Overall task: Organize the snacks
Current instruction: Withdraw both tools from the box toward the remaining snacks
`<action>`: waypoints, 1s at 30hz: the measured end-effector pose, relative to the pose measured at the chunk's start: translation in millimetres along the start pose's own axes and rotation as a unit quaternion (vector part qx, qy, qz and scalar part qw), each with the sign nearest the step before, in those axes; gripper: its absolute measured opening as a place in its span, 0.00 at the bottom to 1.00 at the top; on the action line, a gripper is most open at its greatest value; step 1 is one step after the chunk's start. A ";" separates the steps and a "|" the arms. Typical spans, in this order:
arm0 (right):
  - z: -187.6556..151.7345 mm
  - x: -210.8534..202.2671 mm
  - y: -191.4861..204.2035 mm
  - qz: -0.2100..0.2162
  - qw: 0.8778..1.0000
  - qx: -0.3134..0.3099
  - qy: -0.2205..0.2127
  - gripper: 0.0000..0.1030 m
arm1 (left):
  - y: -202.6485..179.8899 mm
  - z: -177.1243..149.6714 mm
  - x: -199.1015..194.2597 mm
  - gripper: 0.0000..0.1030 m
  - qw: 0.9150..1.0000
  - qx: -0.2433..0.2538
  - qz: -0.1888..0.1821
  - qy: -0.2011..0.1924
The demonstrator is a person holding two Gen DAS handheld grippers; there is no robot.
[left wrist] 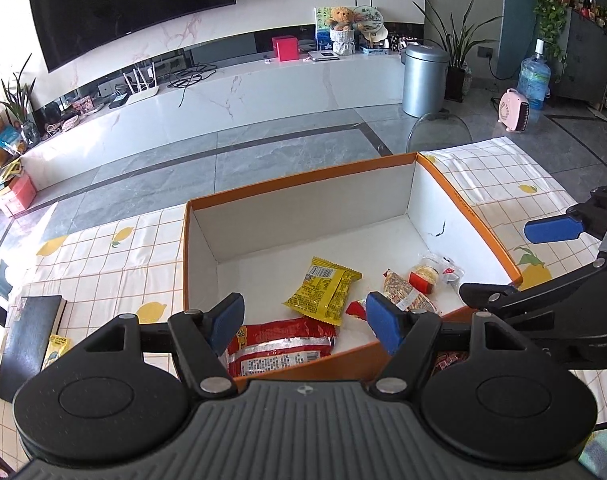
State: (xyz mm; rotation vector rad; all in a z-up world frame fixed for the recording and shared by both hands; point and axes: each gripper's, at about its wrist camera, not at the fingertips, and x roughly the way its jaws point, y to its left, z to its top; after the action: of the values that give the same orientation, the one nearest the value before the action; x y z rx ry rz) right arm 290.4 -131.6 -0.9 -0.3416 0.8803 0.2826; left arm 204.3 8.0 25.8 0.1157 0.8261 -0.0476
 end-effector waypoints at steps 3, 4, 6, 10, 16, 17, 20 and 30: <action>-15.2 -15.6 0.0 0.000 1.000 0.018 -0.019 0.73 | 1.9 -10.2 -12.8 0.81 1.000 -0.010 -0.003 -0.006; -21.3 -20.2 0.6 -0.001 0.999 0.025 -0.026 0.73 | 4.0 -13.1 -16.6 0.81 1.000 -0.015 -0.005 -0.008; -33.8 -27.2 0.6 -0.001 0.999 0.039 -0.035 0.76 | 6.6 -21.2 -23.5 0.82 1.000 -0.022 -0.008 -0.008; -66.3 -36.1 1.9 0.013 0.996 0.080 -0.044 0.77 | 12.4 -42.1 -33.1 0.83 0.999 -0.040 -0.015 -0.001; -111.1 -34.6 11.2 0.021 0.991 0.122 -0.048 0.77 | 17.9 -72.5 -39.6 0.83 0.998 -0.057 -0.031 0.011; -117.4 -33.4 12.9 0.020 0.991 0.126 -0.048 0.77 | 19.6 -76.7 -39.2 0.83 0.998 -0.058 -0.036 0.014; -134.7 -28.4 17.7 0.020 0.989 0.139 -0.048 0.77 | 27.1 -90.6 -37.3 0.83 0.996 -0.073 -0.040 0.021; -163.1 -6.5 28.4 0.033 0.986 0.162 -0.033 0.77 | 45.1 -118.5 -24.7 0.85 0.993 -0.101 -0.051 0.027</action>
State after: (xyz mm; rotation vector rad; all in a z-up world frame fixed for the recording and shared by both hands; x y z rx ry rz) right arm 161.5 -172.2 -96.8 -0.0008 0.8578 0.2051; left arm 104.9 67.1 -31.8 -0.1173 0.8856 -0.0564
